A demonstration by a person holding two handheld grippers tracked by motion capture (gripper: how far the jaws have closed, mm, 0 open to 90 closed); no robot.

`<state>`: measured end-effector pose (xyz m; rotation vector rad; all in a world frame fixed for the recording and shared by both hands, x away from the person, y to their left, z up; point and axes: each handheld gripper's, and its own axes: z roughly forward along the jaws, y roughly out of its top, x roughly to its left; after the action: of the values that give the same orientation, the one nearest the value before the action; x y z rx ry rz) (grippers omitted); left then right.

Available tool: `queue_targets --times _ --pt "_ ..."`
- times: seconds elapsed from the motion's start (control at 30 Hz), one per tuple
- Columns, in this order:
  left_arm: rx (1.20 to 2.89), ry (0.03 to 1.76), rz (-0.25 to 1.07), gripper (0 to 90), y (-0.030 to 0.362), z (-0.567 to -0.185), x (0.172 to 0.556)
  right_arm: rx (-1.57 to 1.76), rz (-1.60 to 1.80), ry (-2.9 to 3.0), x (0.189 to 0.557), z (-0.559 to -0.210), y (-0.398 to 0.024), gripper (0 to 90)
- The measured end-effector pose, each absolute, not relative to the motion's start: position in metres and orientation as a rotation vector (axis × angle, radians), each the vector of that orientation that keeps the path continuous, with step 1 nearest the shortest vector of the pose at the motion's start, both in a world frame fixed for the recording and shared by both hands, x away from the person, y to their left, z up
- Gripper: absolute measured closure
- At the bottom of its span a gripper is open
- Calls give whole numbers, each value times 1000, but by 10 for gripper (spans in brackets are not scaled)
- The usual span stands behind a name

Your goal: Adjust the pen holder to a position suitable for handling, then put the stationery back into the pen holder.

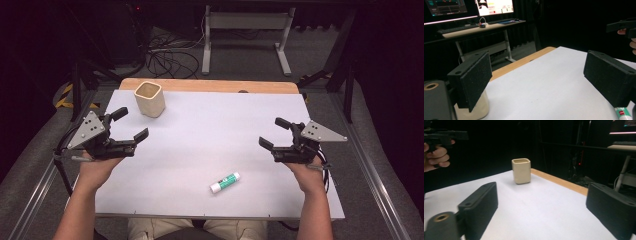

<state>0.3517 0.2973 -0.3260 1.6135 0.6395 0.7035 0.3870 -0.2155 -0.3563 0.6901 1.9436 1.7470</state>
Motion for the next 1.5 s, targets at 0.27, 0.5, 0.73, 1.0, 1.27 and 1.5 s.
queue_targets --times 0.27,0.5,0.73,1.0,1.27,1.5 --pt "1613 635 708 89 298 -325 351 640 1708 2037 386 -357 -206 251" --pt "1616 631 709 91 298 -325 351 565 1649 2134 385 -360 -191 294" --pt "1619 639 698 90 299 -329 353 527 1636 2184 388 -362 -180 271" --pt "1621 634 698 91 299 -328 352 476 1617 2267 386 -364 -171 289" --pt "1624 636 697 92 299 -329 351 381 1585 2365 383 -366 -157 288" --pt "1627 632 699 92 298 -328 351 215 1511 2523 376 -372 -138 288"
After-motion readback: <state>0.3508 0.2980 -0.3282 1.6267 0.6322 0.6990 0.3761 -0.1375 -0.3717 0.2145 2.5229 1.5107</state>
